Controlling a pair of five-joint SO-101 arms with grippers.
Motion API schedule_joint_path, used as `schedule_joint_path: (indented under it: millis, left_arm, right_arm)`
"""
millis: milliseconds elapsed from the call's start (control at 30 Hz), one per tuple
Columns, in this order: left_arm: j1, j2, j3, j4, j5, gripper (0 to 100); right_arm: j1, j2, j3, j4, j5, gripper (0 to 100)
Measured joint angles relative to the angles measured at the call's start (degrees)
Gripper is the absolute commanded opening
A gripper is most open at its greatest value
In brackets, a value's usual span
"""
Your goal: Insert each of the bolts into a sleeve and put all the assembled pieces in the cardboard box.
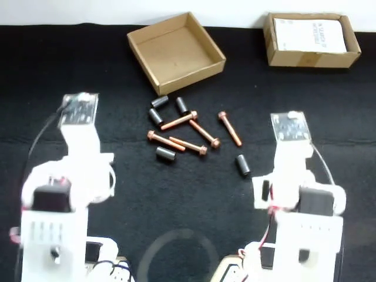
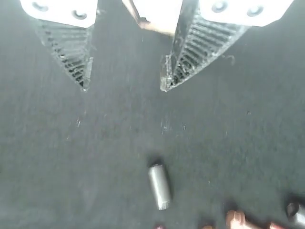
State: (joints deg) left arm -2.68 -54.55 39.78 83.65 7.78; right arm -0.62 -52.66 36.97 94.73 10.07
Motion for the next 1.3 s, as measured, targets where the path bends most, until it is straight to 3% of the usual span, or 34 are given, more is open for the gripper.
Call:
schedule_joint_path:
  millis: [300,467,567,833,1000,1300]
  left_arm:
    - [5.4,25.6,-5.9,1.8,0.1,2]
    - [4.7,29.0,-7.9,-5.7,0.2,2]
    - [4.1,29.1,-6.6,-10.7,0.0,2]
    - [1.2,29.4,11.3,-35.8,0.0,2]
    - [0.4,33.1,12.0,-41.1,0.0,7]
    - [-0.1,44.0,5.2,-40.3,0.1,11]
  right_arm:
    - [-0.1,20.4,-9.0,5.5,-5.7,23.1]
    - [-3.5,21.3,-9.0,5.5,-5.4,23.1]
    - [-7.4,21.9,-9.0,2.5,-1.1,23.1]
    - [-15.1,23.7,-9.0,-11.6,0.4,22.8]
    - [-15.6,34.2,-9.3,-16.2,0.5,22.8]
    - [-16.4,53.0,-19.3,-16.6,-3.2,22.8]
